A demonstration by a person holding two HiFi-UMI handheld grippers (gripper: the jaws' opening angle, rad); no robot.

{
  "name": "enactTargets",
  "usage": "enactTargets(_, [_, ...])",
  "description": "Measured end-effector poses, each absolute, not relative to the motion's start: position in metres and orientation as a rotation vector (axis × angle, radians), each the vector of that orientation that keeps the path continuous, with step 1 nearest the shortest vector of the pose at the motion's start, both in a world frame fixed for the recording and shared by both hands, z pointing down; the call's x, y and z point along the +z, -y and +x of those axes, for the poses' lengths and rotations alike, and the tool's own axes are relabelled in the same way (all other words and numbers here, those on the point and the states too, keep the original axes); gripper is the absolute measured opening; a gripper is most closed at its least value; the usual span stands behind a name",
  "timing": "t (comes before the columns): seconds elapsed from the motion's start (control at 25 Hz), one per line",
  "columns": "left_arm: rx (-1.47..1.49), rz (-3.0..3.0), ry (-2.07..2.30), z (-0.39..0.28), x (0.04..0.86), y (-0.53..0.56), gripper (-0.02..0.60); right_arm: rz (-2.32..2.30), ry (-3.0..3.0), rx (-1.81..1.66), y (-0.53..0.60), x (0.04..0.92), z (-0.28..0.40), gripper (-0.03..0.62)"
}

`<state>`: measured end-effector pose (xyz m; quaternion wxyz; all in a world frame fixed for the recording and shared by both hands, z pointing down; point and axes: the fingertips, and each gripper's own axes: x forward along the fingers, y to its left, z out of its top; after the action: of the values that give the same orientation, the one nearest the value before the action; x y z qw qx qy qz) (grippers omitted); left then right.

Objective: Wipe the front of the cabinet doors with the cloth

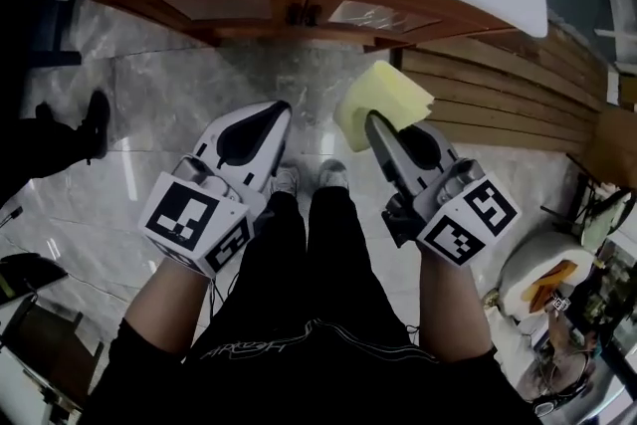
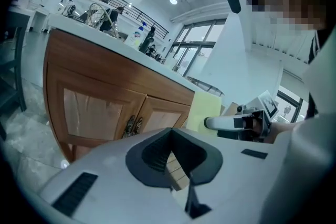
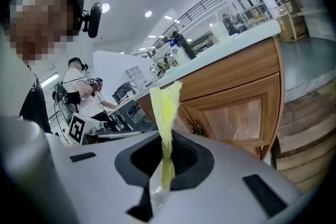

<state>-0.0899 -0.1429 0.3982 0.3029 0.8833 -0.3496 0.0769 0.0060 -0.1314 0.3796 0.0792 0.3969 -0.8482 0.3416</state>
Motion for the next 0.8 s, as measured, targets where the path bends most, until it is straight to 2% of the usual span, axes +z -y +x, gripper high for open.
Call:
enactTargets(0.4, [0.21,2.29,0.999,-0.073,0.428,0.151,0.006,1.151,2.632,0.901,0.18,0.419,0.0,0.041])
enactTargets(0.8, [0.182,2.188,1.145,-0.089,0.434,0.154,0.006,1.056,2.635,0.697,0.208,0.437,-0.024,0.041])
